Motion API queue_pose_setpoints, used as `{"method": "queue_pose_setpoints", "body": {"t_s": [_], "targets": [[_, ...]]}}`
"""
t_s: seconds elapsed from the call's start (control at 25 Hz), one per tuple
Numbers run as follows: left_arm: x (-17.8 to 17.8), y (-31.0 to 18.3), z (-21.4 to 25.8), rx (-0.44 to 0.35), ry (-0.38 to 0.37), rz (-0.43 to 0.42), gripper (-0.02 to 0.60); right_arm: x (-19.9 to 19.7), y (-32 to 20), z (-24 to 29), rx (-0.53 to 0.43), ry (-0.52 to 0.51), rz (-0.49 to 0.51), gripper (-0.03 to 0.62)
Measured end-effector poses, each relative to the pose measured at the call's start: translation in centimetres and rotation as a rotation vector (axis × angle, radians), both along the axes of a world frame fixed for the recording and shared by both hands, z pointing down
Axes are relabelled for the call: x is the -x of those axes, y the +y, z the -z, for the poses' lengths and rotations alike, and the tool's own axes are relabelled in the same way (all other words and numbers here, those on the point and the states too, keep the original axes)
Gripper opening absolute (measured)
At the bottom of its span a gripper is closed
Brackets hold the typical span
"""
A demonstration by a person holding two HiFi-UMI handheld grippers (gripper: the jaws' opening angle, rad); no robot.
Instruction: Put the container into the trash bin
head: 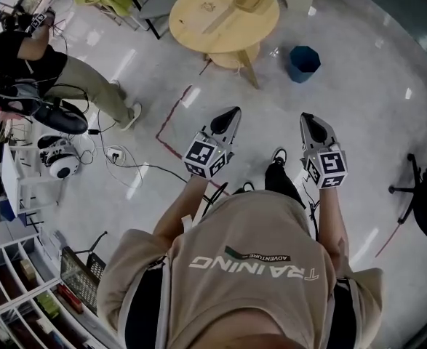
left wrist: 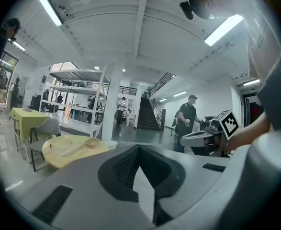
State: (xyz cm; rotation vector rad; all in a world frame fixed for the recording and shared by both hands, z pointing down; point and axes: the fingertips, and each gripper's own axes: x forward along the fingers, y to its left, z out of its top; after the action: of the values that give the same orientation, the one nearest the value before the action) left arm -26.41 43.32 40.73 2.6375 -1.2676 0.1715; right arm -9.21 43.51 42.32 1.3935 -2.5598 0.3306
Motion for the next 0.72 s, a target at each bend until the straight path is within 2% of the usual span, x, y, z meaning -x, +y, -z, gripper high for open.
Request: {"method": "queue_pose_setpoints", "body": {"t_s": [0.16,0.4,0.72], "targets": [[-2.5,-4.8,1.0,-0.038,-0.032,0.018,0.006,-2.3,-5.1,0.9,-0.035,-0.012,0.015,0.003],[-4.9,-10.8,1.3,-0.016,0.006,0.095,0.006,-5.1,-11.4,1.9,-0.065,-0.01,0.035,0.003],[-6.1,-14.9,1.1,0.011,-0.001,0.123,0.006,-5.1,-15.9,1.2,-0.028,-0.005,0.097,0.003]]}}
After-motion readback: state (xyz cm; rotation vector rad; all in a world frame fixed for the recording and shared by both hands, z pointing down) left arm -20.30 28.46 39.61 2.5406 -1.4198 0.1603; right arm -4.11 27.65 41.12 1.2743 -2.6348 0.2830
